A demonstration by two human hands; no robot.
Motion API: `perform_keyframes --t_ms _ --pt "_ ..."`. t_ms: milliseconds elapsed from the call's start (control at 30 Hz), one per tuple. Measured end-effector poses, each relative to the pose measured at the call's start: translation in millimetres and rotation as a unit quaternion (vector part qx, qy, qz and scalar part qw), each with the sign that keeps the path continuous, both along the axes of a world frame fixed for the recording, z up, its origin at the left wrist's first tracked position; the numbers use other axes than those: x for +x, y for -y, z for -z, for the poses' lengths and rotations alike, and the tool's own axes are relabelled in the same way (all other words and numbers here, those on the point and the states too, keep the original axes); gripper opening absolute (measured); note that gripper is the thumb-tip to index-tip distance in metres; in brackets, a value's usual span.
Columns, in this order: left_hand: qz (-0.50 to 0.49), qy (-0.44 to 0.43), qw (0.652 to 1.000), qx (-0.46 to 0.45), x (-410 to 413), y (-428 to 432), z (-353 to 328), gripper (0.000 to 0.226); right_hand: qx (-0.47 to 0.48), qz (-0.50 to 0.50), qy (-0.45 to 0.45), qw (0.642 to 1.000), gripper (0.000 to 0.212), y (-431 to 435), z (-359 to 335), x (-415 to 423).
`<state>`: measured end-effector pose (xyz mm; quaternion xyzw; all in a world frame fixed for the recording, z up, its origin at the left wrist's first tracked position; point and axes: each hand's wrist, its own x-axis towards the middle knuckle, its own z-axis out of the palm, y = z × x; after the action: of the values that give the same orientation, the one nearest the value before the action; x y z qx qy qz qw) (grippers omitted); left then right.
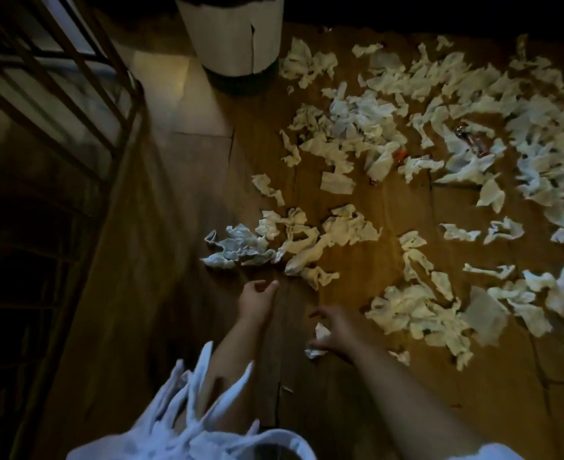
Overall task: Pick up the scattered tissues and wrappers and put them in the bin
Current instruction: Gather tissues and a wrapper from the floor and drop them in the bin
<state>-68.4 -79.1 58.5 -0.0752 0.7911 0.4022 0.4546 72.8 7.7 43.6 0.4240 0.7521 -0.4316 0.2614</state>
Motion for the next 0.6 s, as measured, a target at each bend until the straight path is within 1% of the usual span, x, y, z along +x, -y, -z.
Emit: perform_keyframes --t_ms 33,67,133,167,200,233,267,333,367,400,467,500,533,567,600 --pt "-0.017 -0.016 1.000 0.002 0 -3 17 0.042 -0.003 -0.059 0.018 0.998 0.063 -2 17 6" --pt "-0.041 -0.039 0.998 0.005 -1 -5 31 0.043 -0.039 -0.055 0.025 0.997 0.065 -3 31 10" --pt "-0.083 -0.105 0.991 0.009 -7 -7 52 0.041 -0.132 0.024 0.013 0.991 0.060 -4 54 11" --pt "-0.088 -0.142 0.986 0.008 -9 -6 60 0.040 -0.158 0.048 -0.002 0.986 0.055 -4 62 11" --pt "-0.087 -0.169 0.982 0.004 -14 -5 67 0.040 -0.156 0.052 -0.017 0.986 0.052 -5 72 11" --pt "-0.086 -0.189 0.978 0.004 -20 -4 71 0.039 -0.174 0.087 -0.021 0.981 0.047 -5 74 8" --pt "-0.091 -0.197 0.976 0.010 -27 -5 71 0.037 -0.172 0.076 -0.017 0.982 0.041 -5 76 4" --pt "-0.109 -0.206 0.972 0.043 -43 -7 66 0.035 -0.105 -0.004 -0.006 0.994 0.030 -9 80 -7" --pt "-0.112 -0.212 0.969 0.055 -50 -7 60 0.035 -0.077 -0.026 -0.009 0.997 0.028 -11 80 -12" --pt "-0.112 -0.222 0.967 0.061 -54 -6 55 0.035 -0.048 -0.047 -0.020 0.998 0.028 -15 79 -16" --pt "-0.102 -0.235 0.965 0.065 -55 0 50 0.039 0.027 -0.073 -0.083 0.994 0.028 -26 74 -27" --pt "-0.093 -0.234 0.966 0.063 -53 4 50 0.041 0.062 -0.041 -0.122 0.990 0.030 -30 71 -32" --pt "-0.081 -0.233 0.967 0.061 -51 8 53 0.042 0.080 0.015 -0.150 0.985 0.030 -36 70 -37" --pt "-0.070 -0.232 0.969 0.056 -49 11 56 0.044 0.100 0.056 -0.166 0.979 0.027 -42 72 -40" --pt "-0.058 -0.235 0.969 0.044 -48 13 61 0.045 0.128 0.071 -0.173 0.974 0.023 -47 77 -44"
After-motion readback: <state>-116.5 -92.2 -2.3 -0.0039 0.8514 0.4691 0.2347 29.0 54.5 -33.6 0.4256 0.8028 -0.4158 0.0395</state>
